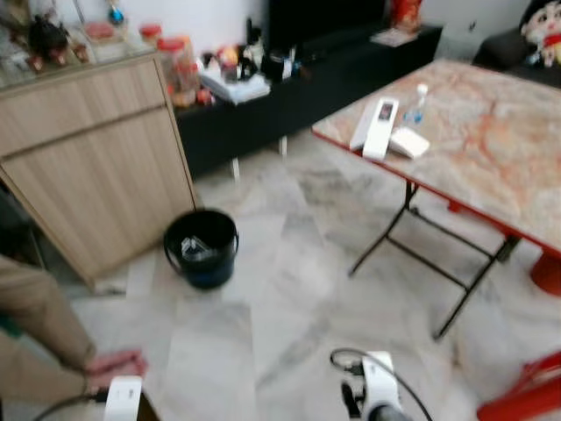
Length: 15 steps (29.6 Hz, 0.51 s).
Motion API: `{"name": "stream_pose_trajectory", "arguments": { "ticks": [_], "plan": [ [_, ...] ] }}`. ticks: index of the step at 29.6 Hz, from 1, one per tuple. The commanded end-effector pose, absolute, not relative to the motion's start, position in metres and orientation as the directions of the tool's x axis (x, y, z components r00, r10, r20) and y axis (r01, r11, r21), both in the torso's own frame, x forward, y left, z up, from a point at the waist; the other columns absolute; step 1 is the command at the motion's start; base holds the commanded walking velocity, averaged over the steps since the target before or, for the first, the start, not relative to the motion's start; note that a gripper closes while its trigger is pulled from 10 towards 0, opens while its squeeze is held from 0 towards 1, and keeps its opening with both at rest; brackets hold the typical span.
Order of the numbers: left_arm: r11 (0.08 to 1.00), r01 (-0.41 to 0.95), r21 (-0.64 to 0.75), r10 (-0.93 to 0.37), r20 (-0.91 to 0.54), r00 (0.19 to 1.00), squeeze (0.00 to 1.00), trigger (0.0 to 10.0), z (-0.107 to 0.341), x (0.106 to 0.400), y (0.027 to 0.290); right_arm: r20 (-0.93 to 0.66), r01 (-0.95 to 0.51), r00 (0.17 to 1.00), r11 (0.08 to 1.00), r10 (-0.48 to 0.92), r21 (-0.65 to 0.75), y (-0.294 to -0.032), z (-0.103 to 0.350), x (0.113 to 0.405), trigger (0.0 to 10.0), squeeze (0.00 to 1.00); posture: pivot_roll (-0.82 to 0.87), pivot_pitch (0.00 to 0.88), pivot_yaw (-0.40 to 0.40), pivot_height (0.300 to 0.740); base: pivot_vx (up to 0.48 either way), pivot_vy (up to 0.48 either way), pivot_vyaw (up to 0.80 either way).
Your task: Picking trash to rubbish bin
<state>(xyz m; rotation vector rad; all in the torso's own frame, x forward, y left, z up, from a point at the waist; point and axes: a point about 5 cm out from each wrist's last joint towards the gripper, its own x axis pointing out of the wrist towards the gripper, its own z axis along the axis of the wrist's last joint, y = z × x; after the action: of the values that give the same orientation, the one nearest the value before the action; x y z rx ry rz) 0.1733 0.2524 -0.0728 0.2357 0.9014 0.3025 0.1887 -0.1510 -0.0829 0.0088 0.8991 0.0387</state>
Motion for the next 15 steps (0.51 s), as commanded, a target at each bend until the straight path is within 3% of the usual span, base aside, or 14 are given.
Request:
{"name": "stream_pose_trajectory", "arguments": {
  "ticks": [1,13,15],
  "plan": [
    [0.936,-0.153,0.318,0.345,-0.731,0.589,0.0,10.0,-0.0726,0.1769,0.2475,-0.792,-0.013,0.611,1.0,0.01,0.003,-0.1604,-0.0845,0.1851,10.0,0.0,-0.04,0.006,0.02,0.74,0.416,0.0,0.0],
    [0.934,-0.153,0.322,0.347,-0.729,0.589,0.0,10.0,-0.0724,0.1766,0.2484,-0.79,-0.02,0.613,1.0,0.012,0.0,-0.1595,-0.0842,0.1858,10.0,0.0,-0.04,0.009,0.022,0.74,0.417,0.0,0.0],
    [0.934,-0.153,0.322,0.348,-0.729,0.589,0.0,10.0,-0.0724,0.1765,0.2486,-0.79,-0.028,0.613,1.0,0.014,-0.004,-0.1589,-0.0842,0.1858,10.0,0.0,-0.04,0.01,0.022,0.74,0.42,0.0,0.66]
  ]
}}
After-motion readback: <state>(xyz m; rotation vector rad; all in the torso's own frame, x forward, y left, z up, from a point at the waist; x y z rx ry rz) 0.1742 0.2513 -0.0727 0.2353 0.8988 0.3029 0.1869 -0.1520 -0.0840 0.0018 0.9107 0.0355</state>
